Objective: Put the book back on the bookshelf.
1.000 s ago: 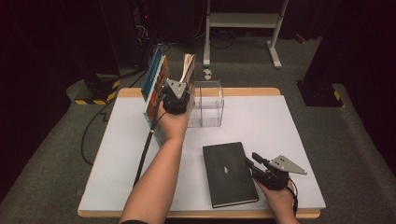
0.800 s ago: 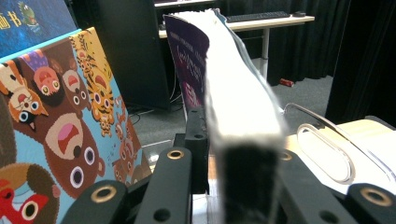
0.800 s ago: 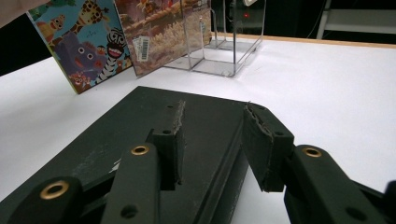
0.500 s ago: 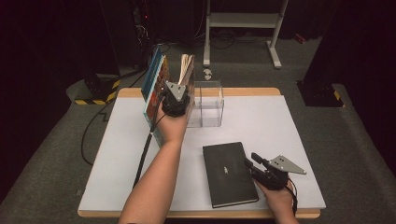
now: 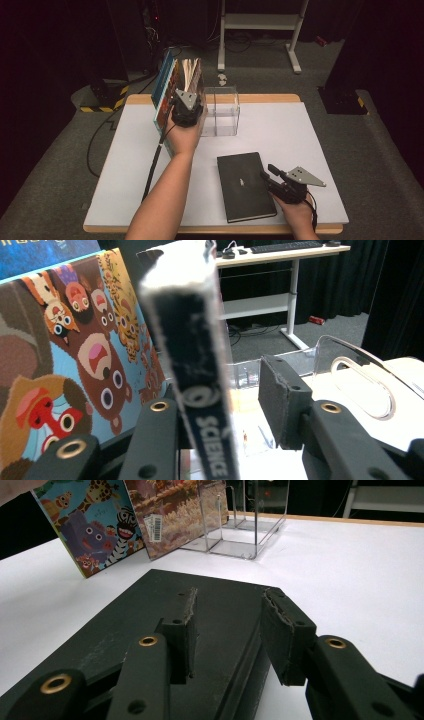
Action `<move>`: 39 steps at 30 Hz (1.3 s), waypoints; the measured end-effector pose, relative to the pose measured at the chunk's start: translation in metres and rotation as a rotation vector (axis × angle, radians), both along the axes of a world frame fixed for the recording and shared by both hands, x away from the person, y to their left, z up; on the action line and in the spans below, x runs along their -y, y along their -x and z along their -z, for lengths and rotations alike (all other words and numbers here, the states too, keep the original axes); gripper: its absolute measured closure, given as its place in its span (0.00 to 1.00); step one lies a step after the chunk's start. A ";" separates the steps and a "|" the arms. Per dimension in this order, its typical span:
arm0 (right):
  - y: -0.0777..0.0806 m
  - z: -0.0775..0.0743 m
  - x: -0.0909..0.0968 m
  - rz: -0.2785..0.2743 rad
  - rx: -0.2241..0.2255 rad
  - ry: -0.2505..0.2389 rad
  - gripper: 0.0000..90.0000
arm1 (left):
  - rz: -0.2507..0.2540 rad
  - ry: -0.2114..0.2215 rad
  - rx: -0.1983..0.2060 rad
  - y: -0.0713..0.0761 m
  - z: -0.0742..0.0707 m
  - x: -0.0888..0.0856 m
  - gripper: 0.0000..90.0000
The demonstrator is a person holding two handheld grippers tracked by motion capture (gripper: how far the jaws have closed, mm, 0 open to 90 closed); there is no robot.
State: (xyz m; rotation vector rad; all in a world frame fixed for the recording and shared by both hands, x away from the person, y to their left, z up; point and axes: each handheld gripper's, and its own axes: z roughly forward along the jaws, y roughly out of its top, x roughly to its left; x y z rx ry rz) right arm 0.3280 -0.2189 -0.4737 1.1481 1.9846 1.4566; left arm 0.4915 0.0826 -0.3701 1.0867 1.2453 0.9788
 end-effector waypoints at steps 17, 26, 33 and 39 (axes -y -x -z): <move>-0.001 0.002 -0.003 0.001 -0.010 0.008 0.62 | -0.006 -0.006 -0.011 0.007 0.003 -0.004 0.61; -0.001 0.002 -0.004 -0.001 -0.010 0.009 0.62 | -0.010 -0.014 -0.004 0.010 0.003 -0.003 0.58; -0.001 0.002 -0.005 -0.003 -0.009 0.008 0.61 | -0.014 -0.026 -0.009 0.012 0.004 -0.002 0.57; 0.000 0.002 -0.005 -0.004 -0.009 0.008 0.61 | -0.018 -0.030 -0.009 0.015 0.005 -0.002 0.56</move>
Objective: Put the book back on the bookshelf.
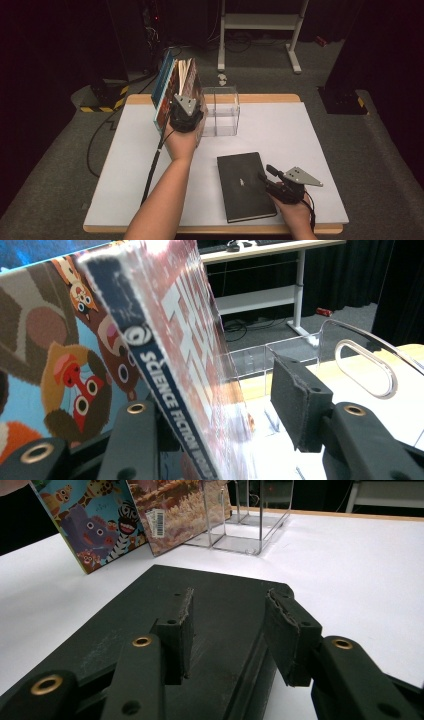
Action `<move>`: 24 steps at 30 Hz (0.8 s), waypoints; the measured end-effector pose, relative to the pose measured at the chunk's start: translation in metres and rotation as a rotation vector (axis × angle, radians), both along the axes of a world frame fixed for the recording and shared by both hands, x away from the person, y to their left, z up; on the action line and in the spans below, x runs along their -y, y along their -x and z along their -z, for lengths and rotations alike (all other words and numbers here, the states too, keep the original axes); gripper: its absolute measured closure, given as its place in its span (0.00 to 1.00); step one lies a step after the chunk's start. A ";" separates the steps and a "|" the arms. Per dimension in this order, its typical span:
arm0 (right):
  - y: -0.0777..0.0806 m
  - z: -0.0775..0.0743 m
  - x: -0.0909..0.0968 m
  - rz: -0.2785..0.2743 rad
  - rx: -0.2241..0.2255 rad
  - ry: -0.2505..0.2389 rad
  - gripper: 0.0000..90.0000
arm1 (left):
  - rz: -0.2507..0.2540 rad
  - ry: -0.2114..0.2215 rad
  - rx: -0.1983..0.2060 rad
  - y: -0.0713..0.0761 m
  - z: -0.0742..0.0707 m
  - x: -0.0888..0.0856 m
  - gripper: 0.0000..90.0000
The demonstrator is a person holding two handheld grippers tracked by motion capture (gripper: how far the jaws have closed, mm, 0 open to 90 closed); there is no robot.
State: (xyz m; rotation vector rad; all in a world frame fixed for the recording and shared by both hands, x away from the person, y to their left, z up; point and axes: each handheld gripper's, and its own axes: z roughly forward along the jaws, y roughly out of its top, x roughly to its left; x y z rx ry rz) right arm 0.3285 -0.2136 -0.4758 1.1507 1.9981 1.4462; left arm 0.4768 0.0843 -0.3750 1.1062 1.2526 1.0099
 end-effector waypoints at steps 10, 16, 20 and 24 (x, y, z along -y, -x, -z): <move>0.001 0.000 -0.001 -0.004 0.000 -0.001 0.61 | -0.007 -0.019 -0.006 0.007 0.003 0.000 0.56; 0.001 -0.001 -0.001 -0.005 -0.001 -0.001 0.61 | -0.019 -0.015 -0.007 0.015 0.004 0.000 0.57; 0.002 -0.001 -0.002 -0.007 0.001 0.000 0.61 | -0.025 -0.008 -0.011 0.023 0.006 0.001 0.57; 0.002 -0.001 -0.002 -0.009 0.003 0.002 0.61 | -0.029 0.005 -0.013 0.029 0.008 0.000 0.57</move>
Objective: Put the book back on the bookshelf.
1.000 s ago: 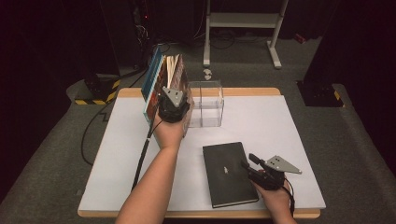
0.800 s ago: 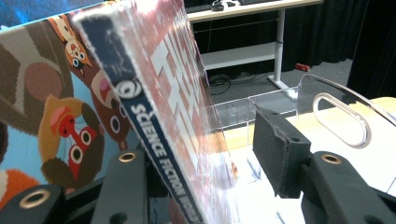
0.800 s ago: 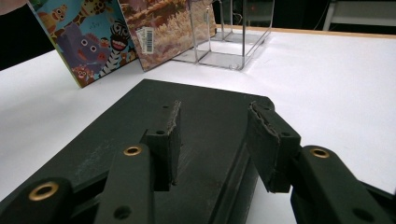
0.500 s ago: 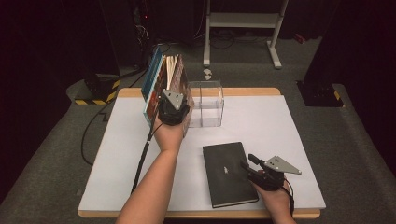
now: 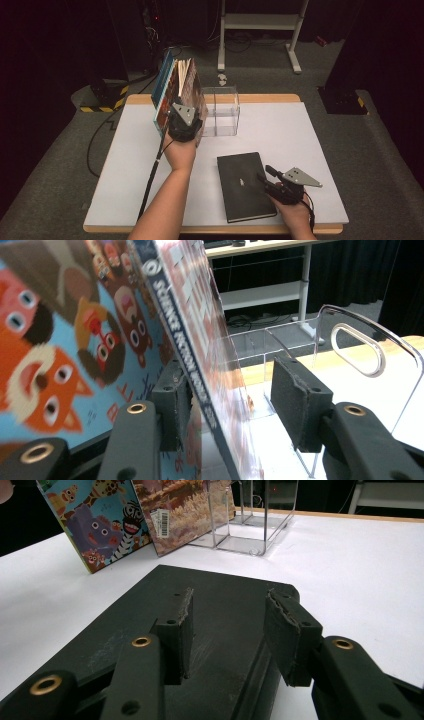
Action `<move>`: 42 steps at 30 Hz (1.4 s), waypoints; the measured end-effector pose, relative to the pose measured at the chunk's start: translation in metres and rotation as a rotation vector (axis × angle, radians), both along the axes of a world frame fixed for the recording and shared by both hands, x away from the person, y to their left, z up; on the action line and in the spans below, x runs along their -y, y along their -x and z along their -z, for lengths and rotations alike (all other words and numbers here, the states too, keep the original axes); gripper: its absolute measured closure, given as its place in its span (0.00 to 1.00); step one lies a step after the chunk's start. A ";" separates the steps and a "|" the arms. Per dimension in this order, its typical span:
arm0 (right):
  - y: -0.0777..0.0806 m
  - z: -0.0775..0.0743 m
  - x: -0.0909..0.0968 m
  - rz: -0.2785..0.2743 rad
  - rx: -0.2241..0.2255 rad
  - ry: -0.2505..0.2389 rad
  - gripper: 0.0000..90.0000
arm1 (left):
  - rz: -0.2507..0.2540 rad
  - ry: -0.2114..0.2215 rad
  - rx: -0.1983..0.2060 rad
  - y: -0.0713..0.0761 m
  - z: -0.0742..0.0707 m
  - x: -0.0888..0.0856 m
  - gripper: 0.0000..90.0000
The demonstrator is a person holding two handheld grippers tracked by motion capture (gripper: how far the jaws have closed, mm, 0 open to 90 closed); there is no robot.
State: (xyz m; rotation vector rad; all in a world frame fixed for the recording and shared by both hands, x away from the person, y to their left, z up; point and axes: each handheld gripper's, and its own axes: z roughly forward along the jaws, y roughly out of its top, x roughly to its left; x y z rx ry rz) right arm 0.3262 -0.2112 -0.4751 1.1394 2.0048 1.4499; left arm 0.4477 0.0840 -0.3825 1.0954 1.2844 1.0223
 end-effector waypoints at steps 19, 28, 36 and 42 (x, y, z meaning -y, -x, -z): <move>0.000 0.001 -0.001 -0.002 -0.004 0.004 0.61 | 0.053 0.006 0.026 0.045 -0.004 -0.002 0.57; 0.000 0.001 -0.001 -0.003 -0.004 0.005 0.61 | 0.100 0.013 0.036 0.064 -0.004 0.000 0.57; 0.000 0.002 -0.002 -0.005 -0.004 0.007 0.61 | 0.152 0.025 0.013 0.082 0.005 -0.006 0.56; 0.000 0.002 -0.002 -0.007 -0.009 0.011 0.60 | 0.205 0.049 -0.009 0.092 0.018 -0.014 0.54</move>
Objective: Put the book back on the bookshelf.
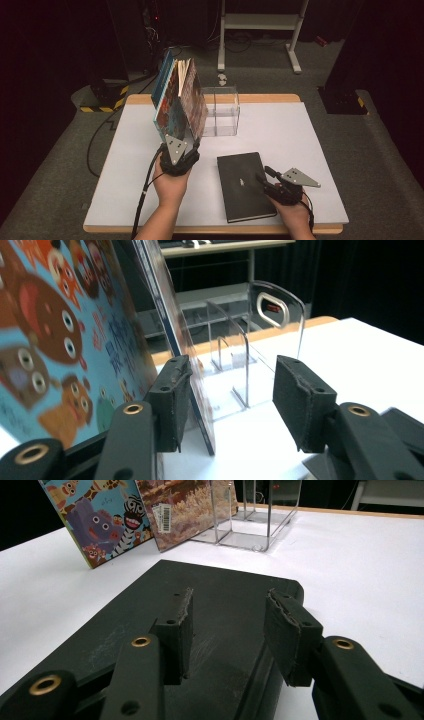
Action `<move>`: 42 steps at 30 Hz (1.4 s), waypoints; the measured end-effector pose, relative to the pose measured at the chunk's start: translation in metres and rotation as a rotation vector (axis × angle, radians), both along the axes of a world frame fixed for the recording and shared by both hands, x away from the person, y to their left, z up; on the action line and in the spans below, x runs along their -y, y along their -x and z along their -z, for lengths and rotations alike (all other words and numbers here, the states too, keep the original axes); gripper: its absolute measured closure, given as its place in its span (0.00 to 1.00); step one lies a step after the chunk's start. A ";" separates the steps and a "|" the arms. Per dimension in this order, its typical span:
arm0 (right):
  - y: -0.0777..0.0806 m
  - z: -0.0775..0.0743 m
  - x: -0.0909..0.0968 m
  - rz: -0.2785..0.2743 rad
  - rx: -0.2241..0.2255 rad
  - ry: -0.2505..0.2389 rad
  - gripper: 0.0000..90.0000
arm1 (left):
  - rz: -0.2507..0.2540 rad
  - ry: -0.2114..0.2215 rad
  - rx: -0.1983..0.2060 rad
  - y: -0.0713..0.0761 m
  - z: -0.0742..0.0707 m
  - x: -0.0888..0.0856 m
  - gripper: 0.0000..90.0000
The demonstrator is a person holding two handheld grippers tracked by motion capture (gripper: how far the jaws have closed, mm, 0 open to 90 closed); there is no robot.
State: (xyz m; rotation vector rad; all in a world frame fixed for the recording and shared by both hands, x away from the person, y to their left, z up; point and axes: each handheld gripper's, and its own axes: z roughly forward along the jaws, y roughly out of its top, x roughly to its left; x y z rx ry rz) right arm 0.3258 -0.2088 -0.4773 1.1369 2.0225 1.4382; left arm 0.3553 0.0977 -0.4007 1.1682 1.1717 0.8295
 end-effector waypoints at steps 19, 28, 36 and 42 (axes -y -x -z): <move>0.000 0.001 0.001 -0.002 0.001 0.007 0.60 | 0.191 -0.019 -0.155 0.024 0.058 0.017 0.46; -0.003 -0.007 0.007 -0.008 -0.023 0.025 0.57 | 0.308 0.017 -0.206 0.042 0.077 0.044 0.46; 0.023 -0.004 0.030 -0.064 -0.101 0.106 0.55 | 0.359 0.040 -0.235 0.049 0.085 0.056 0.47; 0.055 0.001 0.042 -0.118 -0.139 0.123 0.54 | 0.385 0.041 -0.247 0.052 0.089 0.065 0.47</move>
